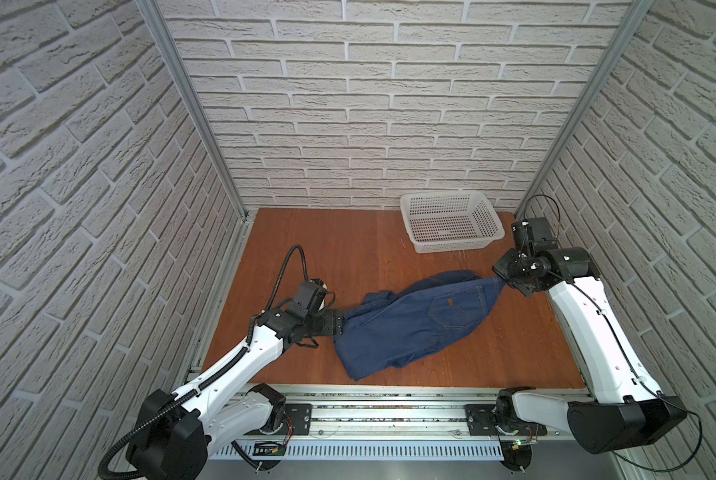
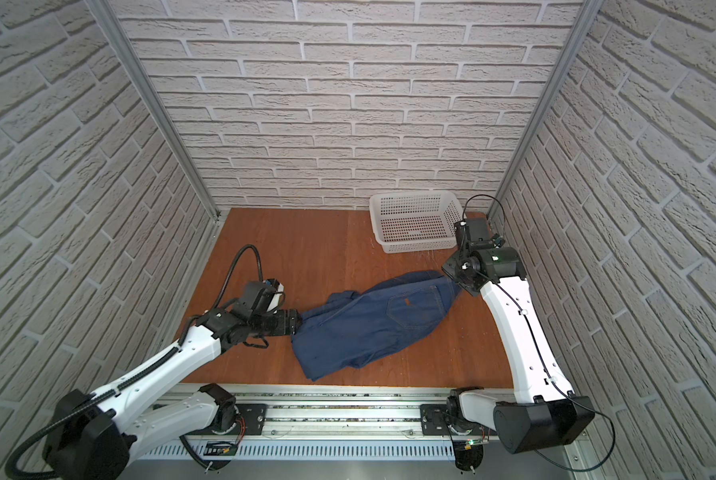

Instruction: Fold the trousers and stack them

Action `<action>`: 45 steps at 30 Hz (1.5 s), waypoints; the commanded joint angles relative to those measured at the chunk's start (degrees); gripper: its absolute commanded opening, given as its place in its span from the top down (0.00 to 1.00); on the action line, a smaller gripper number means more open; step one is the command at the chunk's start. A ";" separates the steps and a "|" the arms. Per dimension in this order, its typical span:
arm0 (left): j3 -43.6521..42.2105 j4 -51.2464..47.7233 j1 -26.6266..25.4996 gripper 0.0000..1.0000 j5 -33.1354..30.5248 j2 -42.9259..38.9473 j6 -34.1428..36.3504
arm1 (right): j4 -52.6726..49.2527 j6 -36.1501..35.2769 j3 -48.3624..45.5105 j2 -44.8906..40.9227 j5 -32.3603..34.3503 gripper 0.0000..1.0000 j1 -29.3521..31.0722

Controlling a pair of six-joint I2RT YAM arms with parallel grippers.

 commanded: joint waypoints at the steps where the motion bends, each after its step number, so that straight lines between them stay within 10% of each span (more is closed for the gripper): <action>1: -2.61 5.61 -3.10 0.12 3.62 -1.45 -3.91 | 2.71 -1.38 -0.61 -1.05 1.11 0.94 -1.04; 12: -4.37 15.78 -5.04 0.19 4.03 5.78 -7.70 | 4.67 -2.29 -2.43 -2.01 -2.04 0.95 -2.02; 15: -1.86 18.23 -4.77 0.47 5.21 9.51 -6.71 | 4.65 -2.88 -2.52 -2.67 -2.63 0.94 -2.19; 18: 1.13 18.98 -4.40 1.00 5.52 10.68 -4.99 | 5.79 -3.69 -2.68 -3.32 -4.09 0.94 -2.19; 31: 46.55 -17.74 2.63 1.00 -16.03 3.29 20.45 | 18.47 -5.56 0.82 -6.55 -15.94 0.95 -2.20; 39: 26.90 -9.10 4.68 1.00 -18.82 1.25 13.59 | 27.16 -9.42 -9.58 -8.45 -16.87 0.95 -2.22; 45: 12.09 -5.84 5.14 0.62 -16.04 -4.44 3.64 | 21.95 -11.14 -13.53 -8.50 -7.71 0.95 -2.26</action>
